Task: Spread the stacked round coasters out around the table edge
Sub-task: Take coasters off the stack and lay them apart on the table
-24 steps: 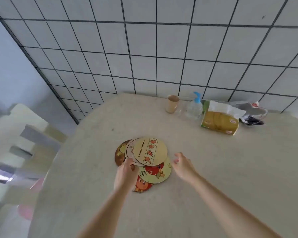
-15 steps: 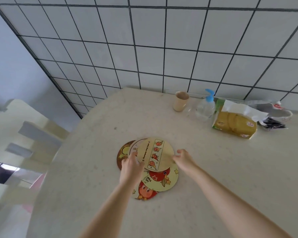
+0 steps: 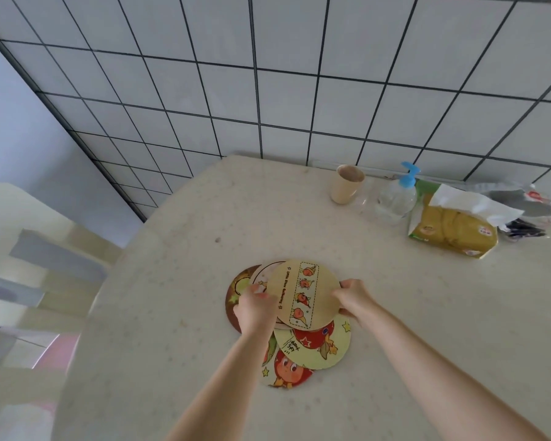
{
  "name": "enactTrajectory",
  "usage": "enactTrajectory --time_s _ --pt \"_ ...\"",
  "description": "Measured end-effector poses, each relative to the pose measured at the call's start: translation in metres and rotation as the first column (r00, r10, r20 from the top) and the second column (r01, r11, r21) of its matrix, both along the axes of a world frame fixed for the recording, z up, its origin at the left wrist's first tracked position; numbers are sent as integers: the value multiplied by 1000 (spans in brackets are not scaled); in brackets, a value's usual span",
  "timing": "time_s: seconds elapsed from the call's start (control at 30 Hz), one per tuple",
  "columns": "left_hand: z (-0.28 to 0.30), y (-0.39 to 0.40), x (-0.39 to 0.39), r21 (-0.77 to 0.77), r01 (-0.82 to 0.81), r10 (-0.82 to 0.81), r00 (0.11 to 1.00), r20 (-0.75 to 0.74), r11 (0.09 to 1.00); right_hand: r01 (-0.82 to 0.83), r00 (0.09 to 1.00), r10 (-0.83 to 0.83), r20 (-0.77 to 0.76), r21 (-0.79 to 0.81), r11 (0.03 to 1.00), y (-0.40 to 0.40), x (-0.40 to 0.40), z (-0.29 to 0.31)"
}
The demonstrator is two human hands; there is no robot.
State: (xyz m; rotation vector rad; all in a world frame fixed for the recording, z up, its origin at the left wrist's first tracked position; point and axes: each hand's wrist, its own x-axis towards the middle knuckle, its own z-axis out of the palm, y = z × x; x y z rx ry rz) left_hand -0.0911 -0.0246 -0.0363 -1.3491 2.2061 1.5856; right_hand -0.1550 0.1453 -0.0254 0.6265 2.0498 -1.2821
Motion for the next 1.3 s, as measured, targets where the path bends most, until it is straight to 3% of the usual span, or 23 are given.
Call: enactTrajectory --time_s 0.1,0.27,0.47,0.67,1.0,1.3 --pt "-2 -6 -4 -93 72 -65 995 76 993 70 997 -70 15 6 998 -10 1 -4" --pt "-4 -18 -15 30 37 -39 998 53 999 93 994 -84 -73 116 989 -18 5 -6" --pt "-3 -31 -20 232 -70 74 997 -10 970 243 966 -249 -75 -80 967 -28 8 7" --pt "5 -71 -25 364 -78 120 988 -93 928 183 962 -213 -171 -174 968 -62 -12 38" --pt "18 -214 -72 83 -92 110 962 -250 992 52 987 -95 -129 -299 953 -202 -66 47" --pt "-11 -257 -108 -119 63 -79 987 -139 991 168 985 -171 16 -284 944 -243 -88 2"
